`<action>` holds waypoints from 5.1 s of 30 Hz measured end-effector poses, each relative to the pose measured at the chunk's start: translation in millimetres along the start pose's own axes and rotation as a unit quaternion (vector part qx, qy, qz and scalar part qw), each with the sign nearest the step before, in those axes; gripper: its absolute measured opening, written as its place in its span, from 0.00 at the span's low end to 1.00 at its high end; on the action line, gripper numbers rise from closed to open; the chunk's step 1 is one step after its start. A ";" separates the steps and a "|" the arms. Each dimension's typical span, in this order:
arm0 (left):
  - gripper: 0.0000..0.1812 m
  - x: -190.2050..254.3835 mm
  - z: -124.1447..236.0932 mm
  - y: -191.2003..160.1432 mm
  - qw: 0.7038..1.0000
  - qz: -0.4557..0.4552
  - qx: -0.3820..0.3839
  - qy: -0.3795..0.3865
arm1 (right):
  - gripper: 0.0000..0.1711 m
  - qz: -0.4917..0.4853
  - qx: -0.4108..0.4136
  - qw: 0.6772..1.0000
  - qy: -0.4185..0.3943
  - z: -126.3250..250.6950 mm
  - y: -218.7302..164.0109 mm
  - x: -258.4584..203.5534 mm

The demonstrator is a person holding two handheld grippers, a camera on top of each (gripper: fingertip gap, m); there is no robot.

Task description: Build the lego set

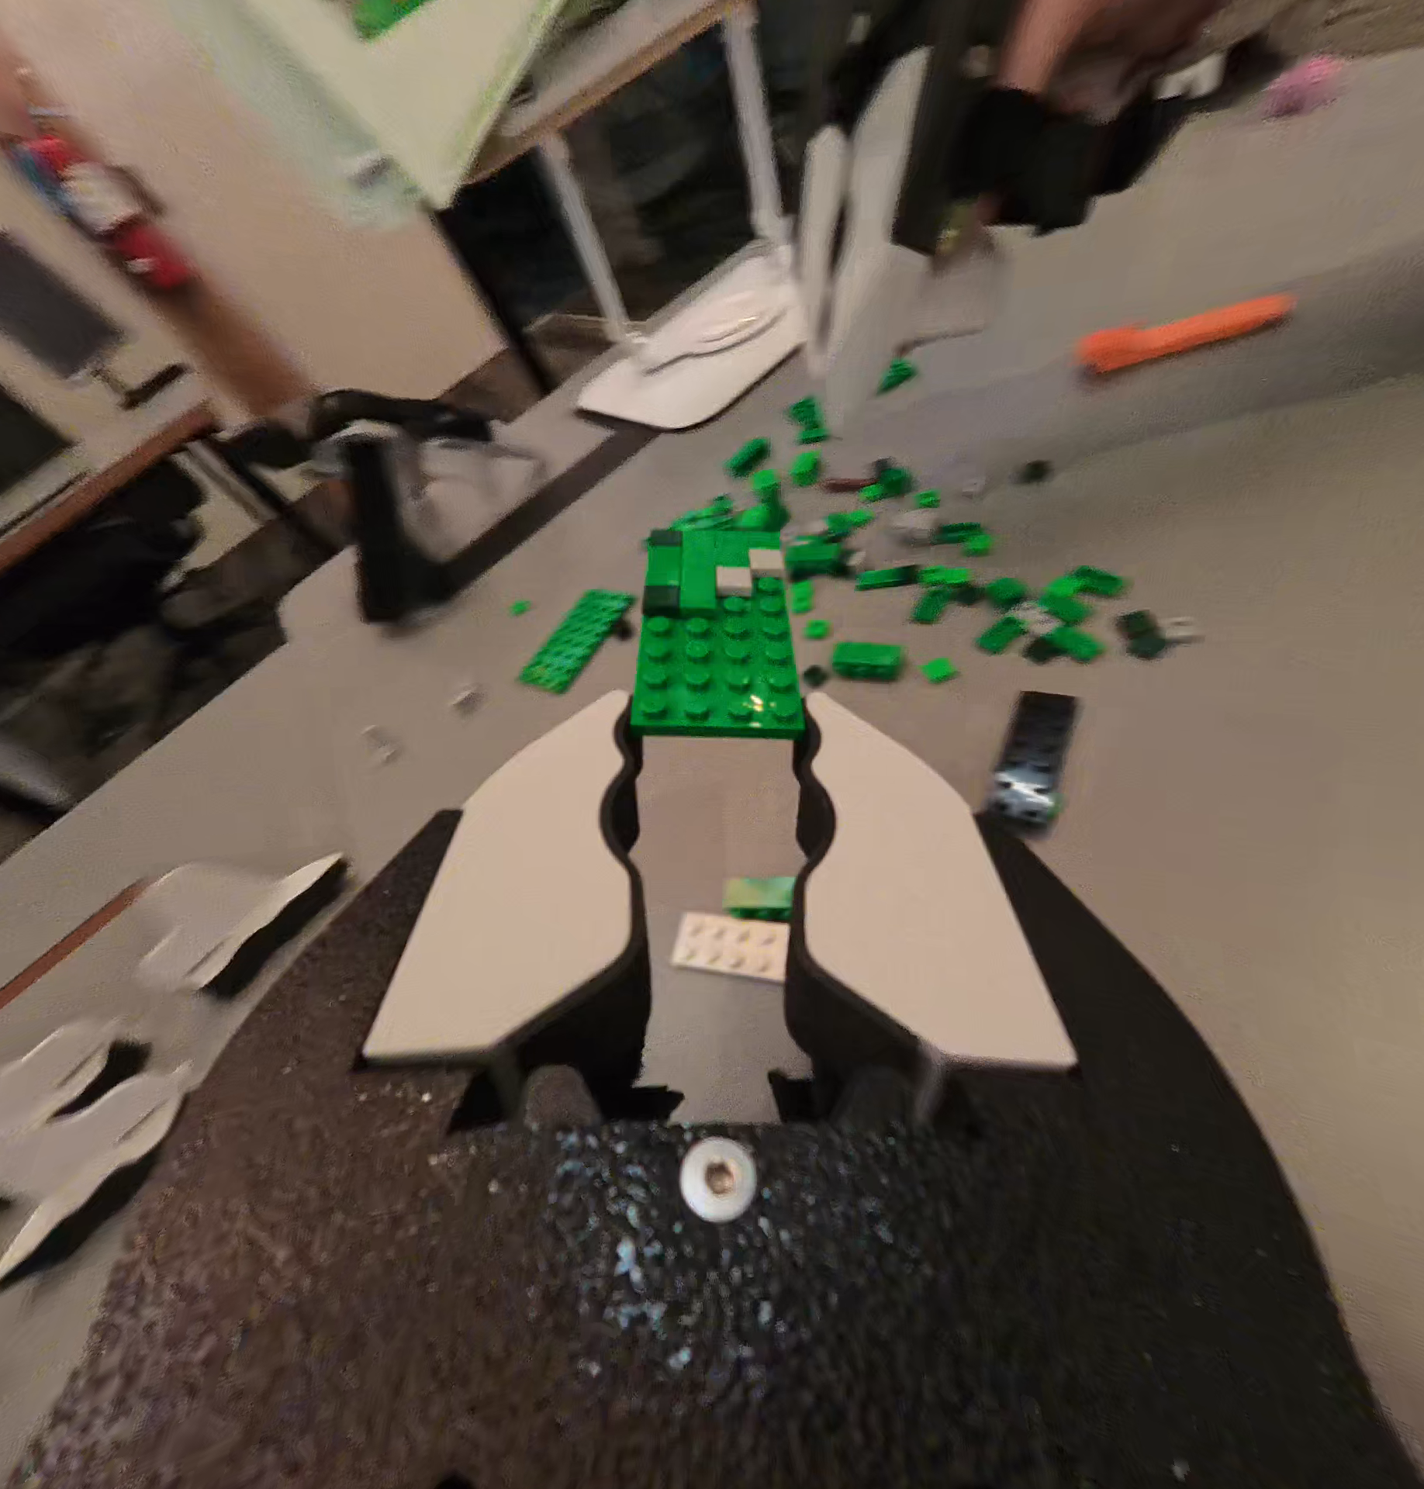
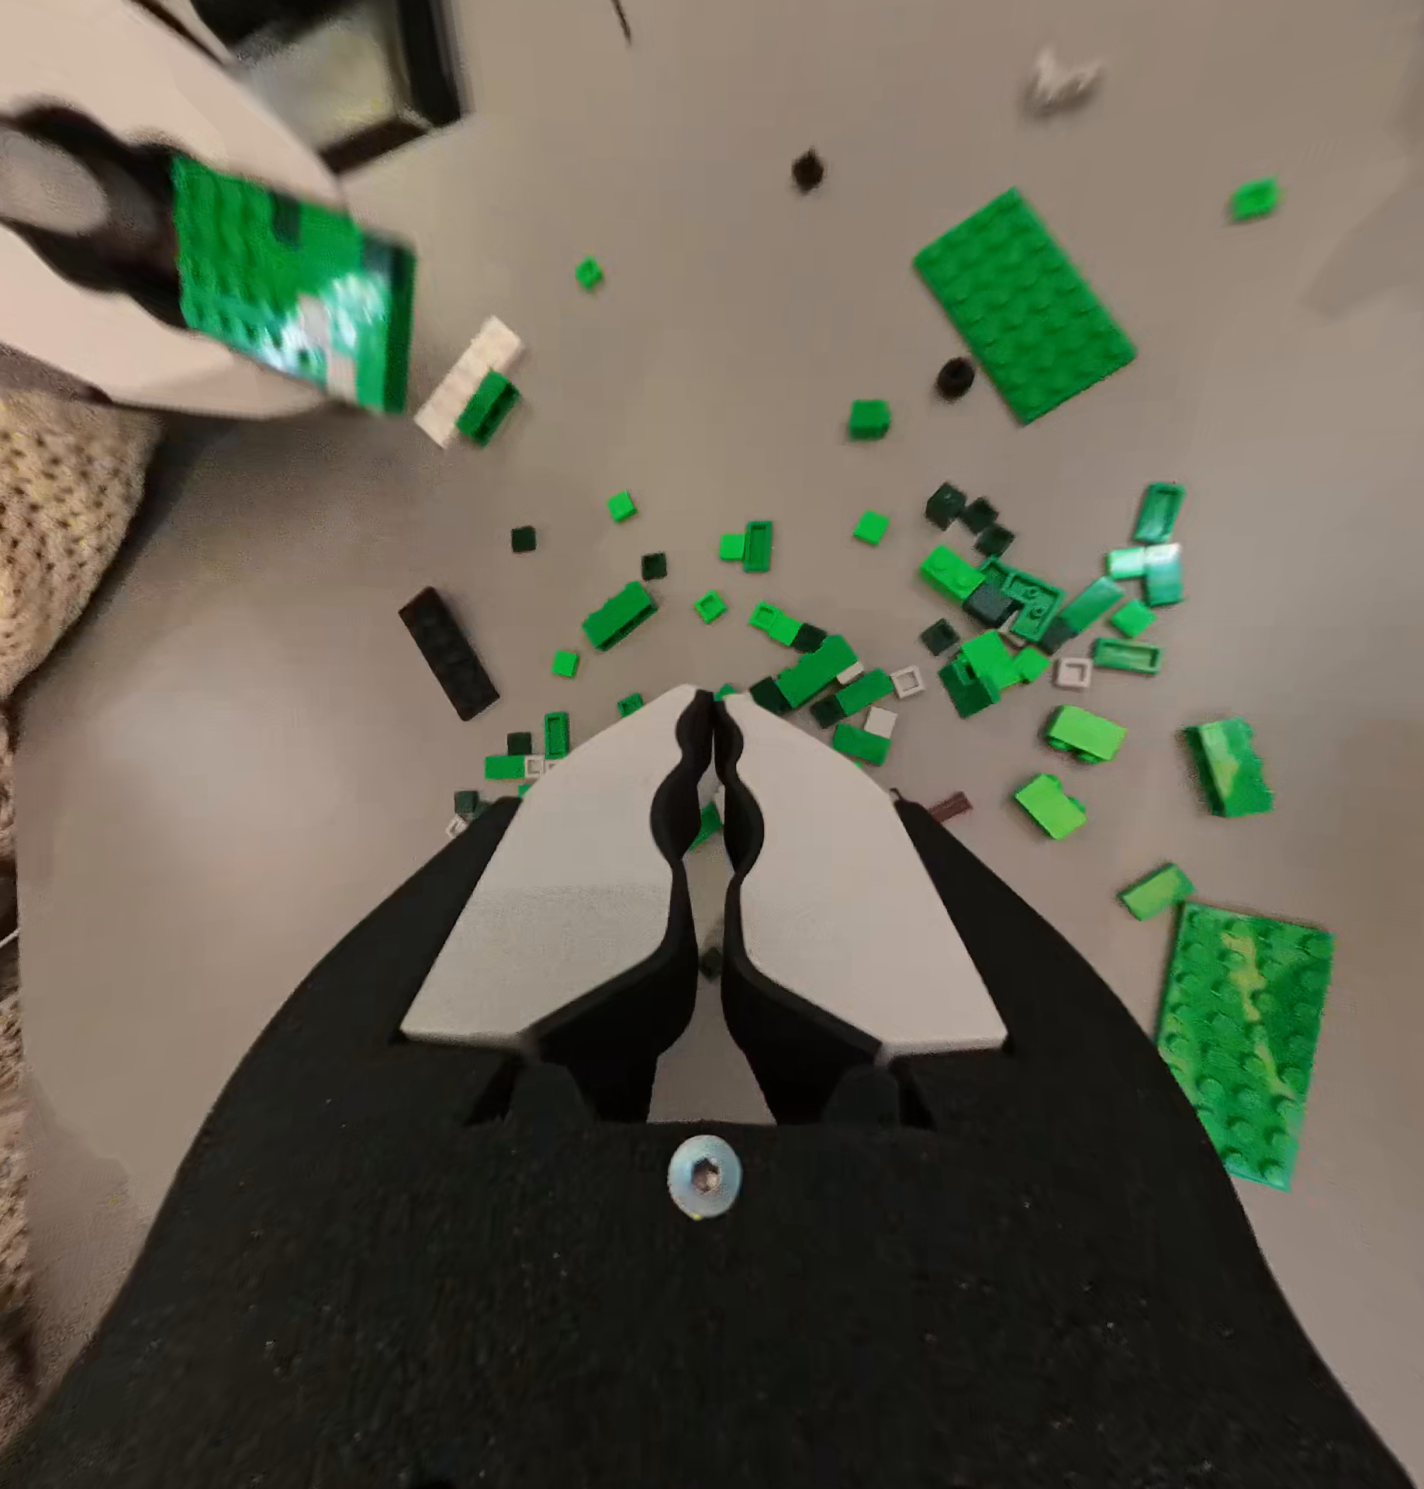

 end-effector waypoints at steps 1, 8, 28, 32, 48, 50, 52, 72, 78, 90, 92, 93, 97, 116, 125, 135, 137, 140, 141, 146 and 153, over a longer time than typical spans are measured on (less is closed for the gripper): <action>0.19 -3.3 0.5 -2.4 1.000 0.004 0.000 0.021 | 0.00 -0.008 -0.028 1.000 0.003 -5.9 2.4 0.5; 0.20 0.3 -7.5 -3.4 0.999 -0.004 -0.021 0.028 | 0.00 -0.090 -0.136 0.986 0.027 -27.5 5.1 -2.8; 0.20 -7.5 -14.7 -7.8 0.990 0.038 0.006 0.135 | 0.07 -0.146 -0.093 0.981 -0.085 -10.7 45.7 77.9; 0.20 -9.4 -14.8 -9.6 0.990 0.049 0.006 0.134 | 0.09 -0.159 -0.127 0.977 -0.067 -22.1 56.1 81.2; 0.20 -4.1 -21.4 -8.7 0.994 0.038 -0.013 0.102 | 0.07 0.131 -0.215 0.967 -0.044 -18.7 40.6 78.0; 0.20 -3.8 -21.2 -8.2 0.994 0.037 -0.012 0.099 | 0.07 0.186 -0.203 0.961 -0.036 -21.8 35.4 71.8; 0.20 -3.3 -21.1 -7.5 0.995 0.036 -0.011 0.097 | 0.08 0.213 -0.178 0.959 -0.054 -24.1 36.4 71.2; 0.20 0.5 -21.3 -4.1 0.996 0.029 -0.008 0.081 | 0.05 0.268 -0.192 0.941 -0.082 -30.1 41.8 61.9; 0.20 18.1 -26.4 8.7 0.999 -0.009 0.018 0.048 | 0.05 0.334 -0.143 0.929 -0.076 -5.6 29.8 0.7; 0.20 13.3 -19.6 10.8 0.996 0.011 0.035 0.079 | 0.05 0.409 -0.406 0.767 -0.283 24.3 -101.7 -101.0; 0.20 14.0 -19.3 11.3 0.996 0.013 0.039 0.077 | 0.05 0.445 -0.465 0.697 -0.318 22.7 -125.6 -115.8; 0.20 14.8 -19.6 11.7 0.996 0.014 0.039 0.074 | 0.05 0.466 -0.466 0.680 -0.322 21.2 -135.2 -124.0; 0.20 21.1 -22.2 13.7 0.997 0.006 0.040 0.061 | 0.12 0.484 -0.366 0.747 -0.272 22.9 -157.3 -161.6; 0.20 116.1 -29.0 49.8 0.946 -0.099 0.112 -0.287 | 0.10 0.244 -0.013 0.968 -0.060 35.6 -202.8 -152.4; 0.20 122.9 -29.6 48.0 0.937 -0.108 0.090 -0.320 | 0.10 0.161 -0.073 0.983 -0.046 30.1 -190.5 -130.5; 0.20 125.0 -30.6 47.0 0.935 -0.113 0.079 -0.325 | 0.10 0.135 -0.083 0.982 -0.106 29.1 -186.9 -149.5; 0.20 125.4 -30.5 46.9 0.935 -0.112 0.079 -0.327 | 0.10 0.121 -0.098 0.982 -0.103 25.0 -190.8 -145.0; 0.20 125.1 -30.5 46.4 0.936 -0.114 0.076 -0.325 | 0.10 0.118 -0.066 0.989 -0.067 24.5 -188.4 -149.3; 0.20 124.8 -30.3 46.4 0.936 -0.114 0.077 -0.324 | 0.10 0.126 -0.056 0.990 -0.039 22.4 -187.6 -154.1; 0.20 124.6 -30.5 46.0 0.935 -0.112 0.074 -0.327 | 0.07 0.166 -0.019 0.984 -0.056 28.9 -183.1 -152.3; 0.20 126.3 -30.9 44.8 0.933 -0.115 0.068 -0.333 | 0.13 0.224 -0.074 0.972 -0.007 20.5 -183.3 -140.4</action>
Point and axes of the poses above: each gripper's, where its closed fingertips meet, z back along the fingers, y out of its top, x = y × z across the jaws, the point moved 10 cm from there along z, back along the fingers, and after that the axes turned 5 degrees about y, right-handed, at the moved point
